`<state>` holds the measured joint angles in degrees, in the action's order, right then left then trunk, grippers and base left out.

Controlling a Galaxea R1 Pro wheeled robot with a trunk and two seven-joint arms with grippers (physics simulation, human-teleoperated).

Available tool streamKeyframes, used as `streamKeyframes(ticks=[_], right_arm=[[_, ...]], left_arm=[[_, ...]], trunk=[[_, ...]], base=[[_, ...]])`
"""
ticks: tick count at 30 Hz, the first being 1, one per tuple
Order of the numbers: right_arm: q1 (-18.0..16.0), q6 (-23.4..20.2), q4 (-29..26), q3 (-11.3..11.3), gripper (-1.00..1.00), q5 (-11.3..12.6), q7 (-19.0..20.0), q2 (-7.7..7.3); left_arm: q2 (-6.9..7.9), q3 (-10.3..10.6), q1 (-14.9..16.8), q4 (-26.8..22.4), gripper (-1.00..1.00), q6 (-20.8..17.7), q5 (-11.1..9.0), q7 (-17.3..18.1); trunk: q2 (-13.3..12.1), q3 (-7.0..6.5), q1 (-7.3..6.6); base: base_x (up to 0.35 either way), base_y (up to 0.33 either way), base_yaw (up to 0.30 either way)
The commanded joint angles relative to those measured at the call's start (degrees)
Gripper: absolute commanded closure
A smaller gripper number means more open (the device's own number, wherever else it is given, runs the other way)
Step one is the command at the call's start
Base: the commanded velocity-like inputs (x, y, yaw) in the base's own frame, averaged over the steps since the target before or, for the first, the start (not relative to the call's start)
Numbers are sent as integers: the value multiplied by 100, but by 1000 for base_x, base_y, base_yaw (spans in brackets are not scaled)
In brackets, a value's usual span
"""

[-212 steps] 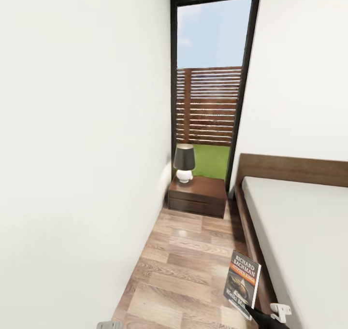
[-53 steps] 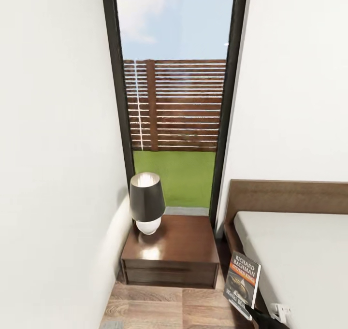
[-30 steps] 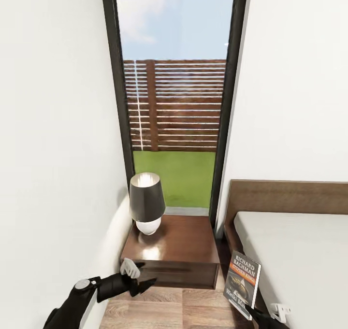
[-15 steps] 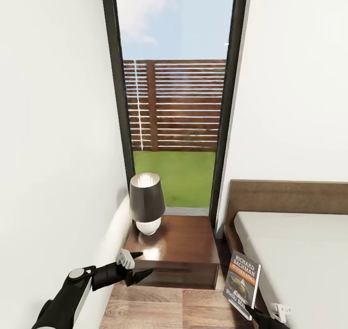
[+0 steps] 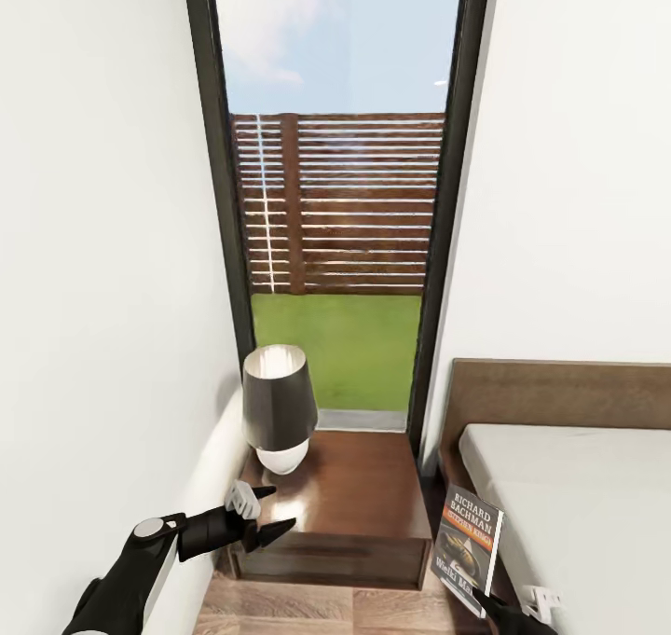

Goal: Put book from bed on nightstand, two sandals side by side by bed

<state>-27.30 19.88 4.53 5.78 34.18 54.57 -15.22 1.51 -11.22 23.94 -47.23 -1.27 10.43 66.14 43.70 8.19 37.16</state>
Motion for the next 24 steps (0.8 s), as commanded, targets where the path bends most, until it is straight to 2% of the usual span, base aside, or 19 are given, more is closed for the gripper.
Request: streamKeyframes(ticks=[1, 9, 13, 17, 19, 24], right_arm=[[-12, 33, 21, 37, 100, 54, 27, 1], [-12, 22, 21, 37, 100, 44, 82, -26], [-12, 17, 15, 37, 100, 38, 364, -46], [-12, 6, 20, 37, 100, 53, 1742, -63], [-12, -4, 21, 37, 100, 55, 2277, -67], [-12, -10, 20, 37, 100, 54, 2606, -69]], left_arm=[[-7, -19, 5, -6, -100, -14, 38, 31], [-17, -12, 5, 52, -100, -11, 46, 22], [-19, -12, 5, 80, -100, -7, 46, 15], [-27, -12, 5, 90, -100, -5, 47, 12], [-28, -12, 5, 108, -100, -5, 47, 6], [-46, -12, 5, 270, -100, 1, 53, -13]], trunk=[[7, 9, 5], [7, 9, 5], [7, 9, 5], [7, 9, 5], [7, 9, 5], [7, 9, 5]], base=[[322, 0, 0], [108, 0, 0], [6, 0, 0], [1, 0, 0], [0, 0, 0], [0, 0, 0]])
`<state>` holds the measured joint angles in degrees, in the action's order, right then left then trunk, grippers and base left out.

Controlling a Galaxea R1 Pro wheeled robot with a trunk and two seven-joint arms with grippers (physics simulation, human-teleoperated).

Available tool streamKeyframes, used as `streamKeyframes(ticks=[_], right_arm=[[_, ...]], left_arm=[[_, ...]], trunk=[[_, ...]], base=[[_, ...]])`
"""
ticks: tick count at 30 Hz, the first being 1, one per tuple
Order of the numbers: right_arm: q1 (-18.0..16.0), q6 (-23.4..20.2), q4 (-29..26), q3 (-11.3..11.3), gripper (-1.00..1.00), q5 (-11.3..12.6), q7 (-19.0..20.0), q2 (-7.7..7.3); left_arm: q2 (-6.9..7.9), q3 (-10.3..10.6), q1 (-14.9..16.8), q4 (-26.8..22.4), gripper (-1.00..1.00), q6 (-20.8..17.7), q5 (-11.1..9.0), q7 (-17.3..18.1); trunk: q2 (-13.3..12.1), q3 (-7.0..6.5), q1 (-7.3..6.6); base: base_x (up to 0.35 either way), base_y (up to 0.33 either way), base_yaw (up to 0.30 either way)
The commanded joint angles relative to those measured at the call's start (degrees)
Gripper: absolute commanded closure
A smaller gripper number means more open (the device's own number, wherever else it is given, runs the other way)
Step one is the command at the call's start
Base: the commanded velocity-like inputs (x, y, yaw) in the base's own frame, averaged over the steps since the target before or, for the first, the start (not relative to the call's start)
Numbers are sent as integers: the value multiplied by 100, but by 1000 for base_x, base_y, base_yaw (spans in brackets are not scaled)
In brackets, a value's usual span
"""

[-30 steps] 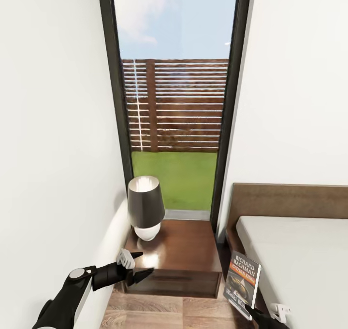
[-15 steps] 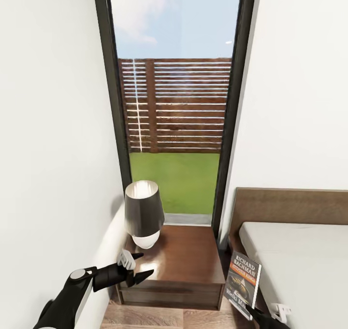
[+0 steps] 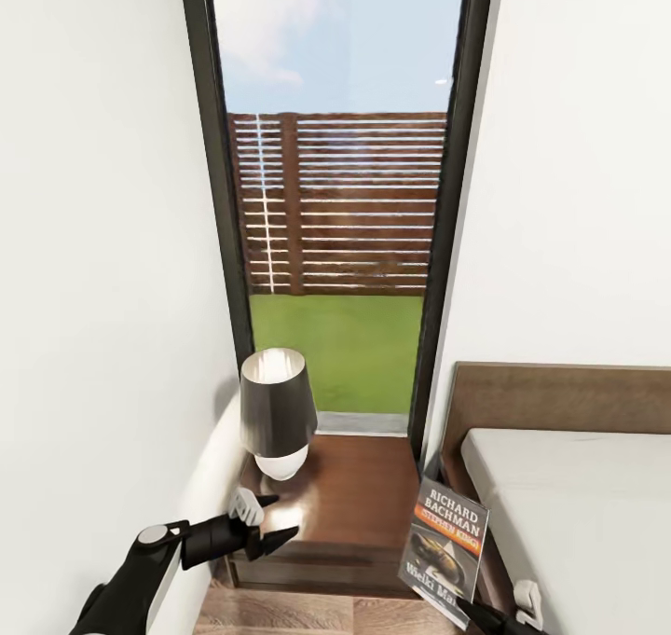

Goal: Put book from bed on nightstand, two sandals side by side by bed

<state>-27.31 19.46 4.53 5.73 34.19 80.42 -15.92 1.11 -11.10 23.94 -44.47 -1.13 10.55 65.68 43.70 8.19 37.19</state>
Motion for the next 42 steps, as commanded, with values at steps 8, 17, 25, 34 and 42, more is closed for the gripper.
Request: streamKeyframes(ticks=[8, 17, 25, 34, 42], right_arm=[[-13, -15, 14, -5, 100, 69, 68, 7], [-22, -31, 7, -16, 100, 72, -560, 18], [-45, -479, -853, -3, 100, 56, -1526, 53], [-46, -2640, -2760, 42, 100, 36, -2270, 178], [-46, -3652, -3239, 44, 100, 44, -2293, 569]], left_arm=[[-56, -24, 5, 46, -100, -10, 43, 29], [-65, -24, 5, 51, -100, -10, 44, 32], [-67, -23, 5, 53, -100, -10, 44, 32], [-84, -24, 5, 60, -100, -10, 44, 32], [-101, -24, 5, 61, -100, -10, 44, 32]], trunk=[[8, 9, 2], [8, 9, 2], [8, 9, 2], [8, 9, 2], [8, 9, 2]], base=[[0, 0, 0], [180, 0, 0], [249, 0, 0], [43, 0, 0], [1, 0, 0]])
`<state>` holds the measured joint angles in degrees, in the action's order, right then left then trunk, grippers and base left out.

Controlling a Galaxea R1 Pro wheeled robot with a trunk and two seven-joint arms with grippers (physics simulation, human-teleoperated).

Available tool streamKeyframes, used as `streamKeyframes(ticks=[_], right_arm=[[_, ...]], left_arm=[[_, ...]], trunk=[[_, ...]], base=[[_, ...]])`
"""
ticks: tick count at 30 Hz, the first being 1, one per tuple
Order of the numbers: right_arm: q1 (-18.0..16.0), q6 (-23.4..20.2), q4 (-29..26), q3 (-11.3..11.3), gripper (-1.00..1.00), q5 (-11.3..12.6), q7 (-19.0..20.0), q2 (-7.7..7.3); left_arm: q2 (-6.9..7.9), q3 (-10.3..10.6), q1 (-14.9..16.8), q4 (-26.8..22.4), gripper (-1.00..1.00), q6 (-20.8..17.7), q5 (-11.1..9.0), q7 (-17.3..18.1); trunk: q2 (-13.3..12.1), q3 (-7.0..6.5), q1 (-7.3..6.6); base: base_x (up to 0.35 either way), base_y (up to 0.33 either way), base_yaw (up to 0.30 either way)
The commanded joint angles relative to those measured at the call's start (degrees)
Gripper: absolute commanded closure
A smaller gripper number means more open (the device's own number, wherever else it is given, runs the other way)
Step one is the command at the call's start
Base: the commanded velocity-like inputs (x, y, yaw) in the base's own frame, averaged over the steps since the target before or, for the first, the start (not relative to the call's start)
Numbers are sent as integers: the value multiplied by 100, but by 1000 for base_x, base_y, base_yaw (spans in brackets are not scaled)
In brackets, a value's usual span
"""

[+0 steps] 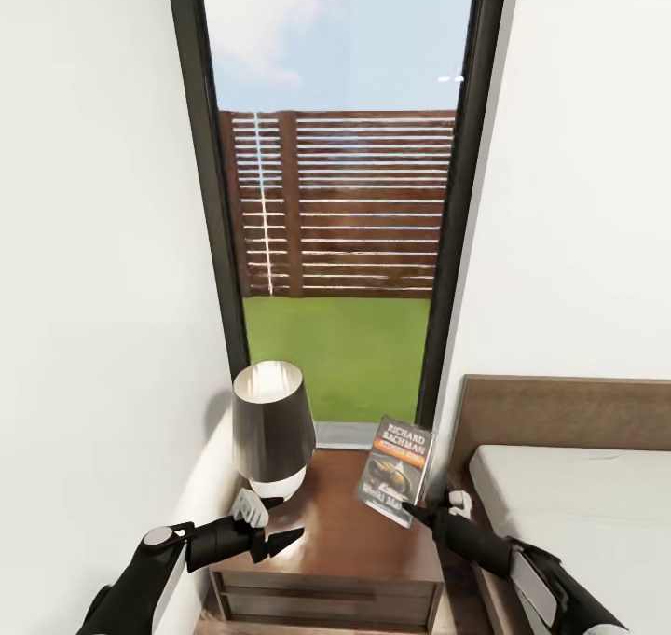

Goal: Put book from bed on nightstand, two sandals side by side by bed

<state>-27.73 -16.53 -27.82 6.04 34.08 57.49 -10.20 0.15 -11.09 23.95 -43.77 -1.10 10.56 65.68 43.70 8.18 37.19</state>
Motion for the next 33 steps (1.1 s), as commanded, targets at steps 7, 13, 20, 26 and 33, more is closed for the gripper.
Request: streamKeyframes(ticks=[7, 13, 20, 26, 33], right_arm=[[-8, -957, -151, 11, 100, 57, -1, 342], [-32, -1380, -182, 11, 100, 109, -1, 377], [-47, -2193, -189, 7, 100, 139, -1, 386], [-48, -2325, -189, -10, 100, 144, -1, 381], [-62, -2369, -175, -32, 100, 484, -24, 377]], left_arm=[[-6, -25, 4, -8, -100, -13, 35, 33], [-6, -25, 4, -8, -100, -13, 34, 33], [-6, -25, 4, -8, -100, -13, 34, 33], [-6, -25, 4, -8, -100, -13, 34, 33], [-9, -25, 4, -5, -100, -13, 34, 28]], trunk=[[7, 10, 2], [7, 10, 2], [7, 10, 2], [7, 10, 2], [7, 10, 2]], base=[[0, 0, 0], [0, 0, 0], [0, 0, 0], [0, 0, 0], [3, 0, 0]])
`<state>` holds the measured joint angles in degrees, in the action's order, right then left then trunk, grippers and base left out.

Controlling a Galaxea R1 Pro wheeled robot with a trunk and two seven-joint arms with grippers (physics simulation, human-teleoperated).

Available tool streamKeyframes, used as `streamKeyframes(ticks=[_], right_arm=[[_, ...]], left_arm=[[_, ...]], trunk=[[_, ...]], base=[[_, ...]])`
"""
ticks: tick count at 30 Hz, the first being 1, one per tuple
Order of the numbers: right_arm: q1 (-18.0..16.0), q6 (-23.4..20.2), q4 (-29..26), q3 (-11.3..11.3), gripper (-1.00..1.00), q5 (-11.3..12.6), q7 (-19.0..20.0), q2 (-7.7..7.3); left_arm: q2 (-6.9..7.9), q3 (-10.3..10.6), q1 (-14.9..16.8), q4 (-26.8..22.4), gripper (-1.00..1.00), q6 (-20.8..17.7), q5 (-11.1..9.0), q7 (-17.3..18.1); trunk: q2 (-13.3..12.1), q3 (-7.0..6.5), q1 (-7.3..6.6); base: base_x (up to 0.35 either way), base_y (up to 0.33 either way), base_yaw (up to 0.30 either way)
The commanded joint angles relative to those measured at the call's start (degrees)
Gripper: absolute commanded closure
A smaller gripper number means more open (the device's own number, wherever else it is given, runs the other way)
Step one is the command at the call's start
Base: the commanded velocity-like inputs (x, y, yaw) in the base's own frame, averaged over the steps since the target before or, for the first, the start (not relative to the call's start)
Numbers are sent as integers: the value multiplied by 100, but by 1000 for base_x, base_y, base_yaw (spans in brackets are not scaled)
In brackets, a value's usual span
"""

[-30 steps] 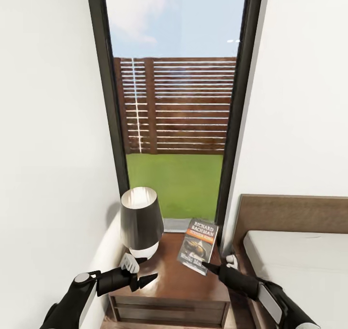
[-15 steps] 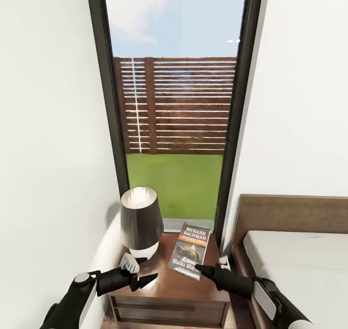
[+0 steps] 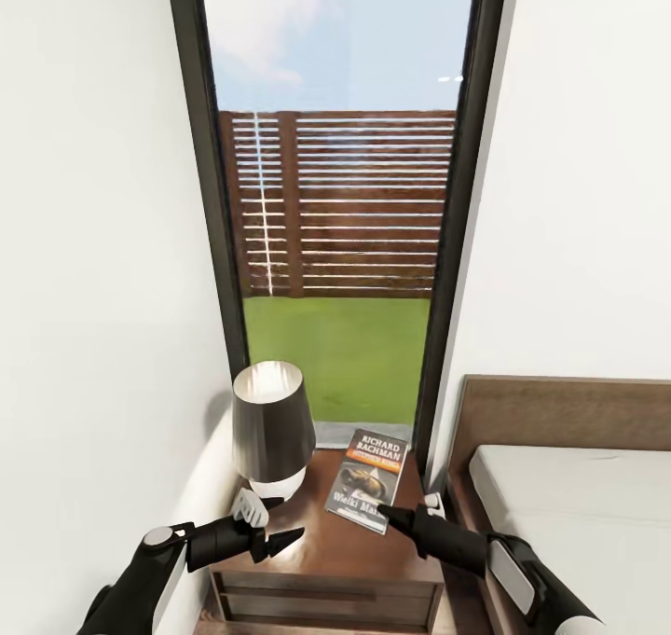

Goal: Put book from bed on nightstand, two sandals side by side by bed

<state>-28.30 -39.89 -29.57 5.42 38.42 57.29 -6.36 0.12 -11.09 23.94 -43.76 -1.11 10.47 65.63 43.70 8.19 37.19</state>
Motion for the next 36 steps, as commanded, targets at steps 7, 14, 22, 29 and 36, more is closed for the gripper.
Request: streamKeyframes(ticks=[7, 14, 22, 29, 36], right_arm=[[-9, -29, 16, 21, 100, 103, -663, -10], [-9, -28, 23, 12, 100, 109, -824, -13], [-9, -20, 35, 12, 100, 107, -841, -8], [-8, -18, 46, 10, 100, 107, -848, -9], [-9, 11, 94, 4, 100, 104, -869, -3]], left_arm=[[-11, -25, 5, 147, -100, -12, 36, 23], [-12, -25, 5, 177, -100, -7, 34, 20], [-28, -20, 5, 183, -100, -3, 37, 23], [-176, -24, 5, 183, -100, -3, 42, 28], [-211, -25, 5, 183, -100, -3, 44, 39]], trunk=[[8, 9, 2], [8, 9, 2], [8, 9, 2], [8, 9, 2], [8, 9, 2]], base=[[204, 0, 0], [45, 0, 0], [68, 0, 0], [182, 0, 0], [17, 0, 0]])
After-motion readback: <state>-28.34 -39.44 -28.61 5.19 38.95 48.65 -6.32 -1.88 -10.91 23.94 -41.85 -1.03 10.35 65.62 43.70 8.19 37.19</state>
